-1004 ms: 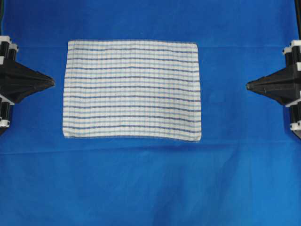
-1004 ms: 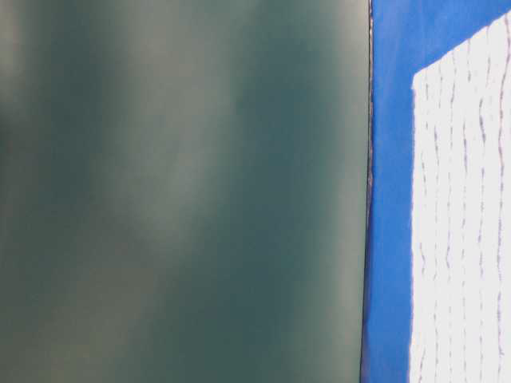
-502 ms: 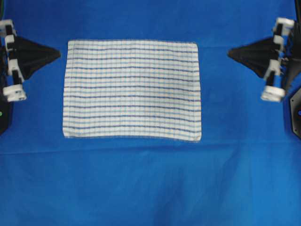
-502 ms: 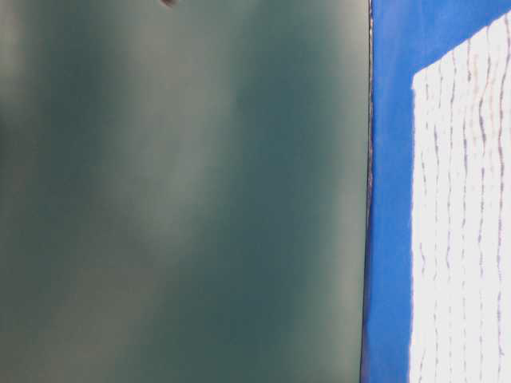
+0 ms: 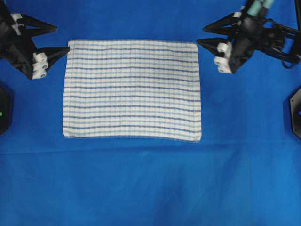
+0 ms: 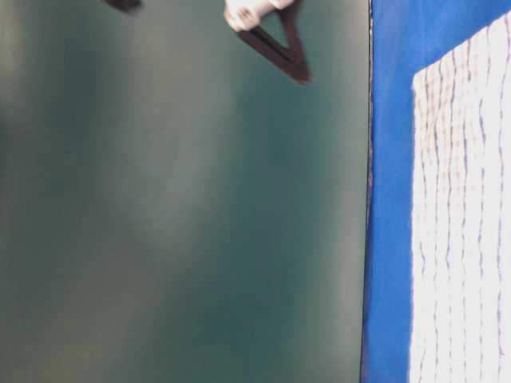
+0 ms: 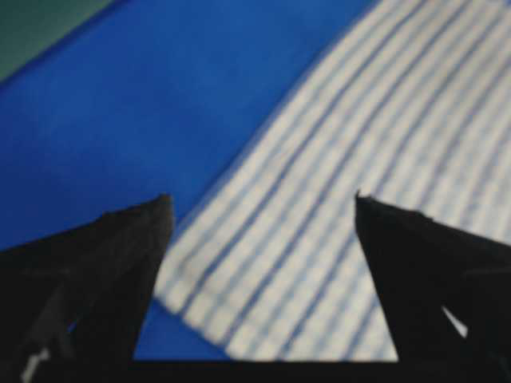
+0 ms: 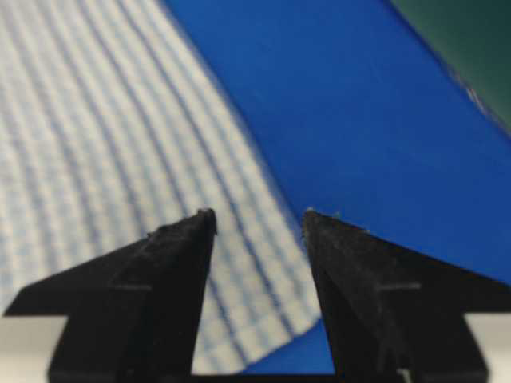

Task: Fold the blue towel.
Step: 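Move both grippers to the far corners of the white striped towel, then grasp far corners and fold them toward the near edge with both grippers, then open both grippers to release the folded edge, then grasp the left and right ends of the folded towel with both grippers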

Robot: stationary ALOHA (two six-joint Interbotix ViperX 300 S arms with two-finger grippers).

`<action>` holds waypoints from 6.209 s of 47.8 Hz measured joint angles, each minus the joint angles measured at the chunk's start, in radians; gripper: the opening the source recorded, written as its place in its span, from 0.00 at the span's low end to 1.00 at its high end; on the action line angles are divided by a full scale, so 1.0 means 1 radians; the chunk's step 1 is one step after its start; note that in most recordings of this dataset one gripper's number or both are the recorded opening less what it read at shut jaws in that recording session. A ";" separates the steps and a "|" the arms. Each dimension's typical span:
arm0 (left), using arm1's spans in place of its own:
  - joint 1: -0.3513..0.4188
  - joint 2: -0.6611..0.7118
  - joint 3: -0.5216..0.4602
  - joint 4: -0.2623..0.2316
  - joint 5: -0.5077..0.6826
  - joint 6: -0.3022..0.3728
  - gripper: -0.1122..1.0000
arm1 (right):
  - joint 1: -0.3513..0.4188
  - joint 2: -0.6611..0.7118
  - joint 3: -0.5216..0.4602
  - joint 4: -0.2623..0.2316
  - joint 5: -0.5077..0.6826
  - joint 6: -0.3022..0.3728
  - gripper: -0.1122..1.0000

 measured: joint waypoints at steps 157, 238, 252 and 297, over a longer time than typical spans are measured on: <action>-0.637 -0.069 0.034 0.003 0.222 -0.103 0.15 | 0.508 -0.029 0.021 0.002 0.236 0.112 0.17; -0.374 0.199 0.009 0.003 0.091 -0.011 0.70 | 0.267 0.126 0.008 -0.002 0.206 0.118 0.66; -0.327 0.377 -0.015 0.005 0.029 -0.011 0.70 | 0.239 0.225 0.002 -0.002 0.164 0.114 0.66; -0.305 0.350 -0.080 0.005 0.238 -0.034 0.11 | 0.239 0.219 -0.018 -0.029 0.186 0.098 0.14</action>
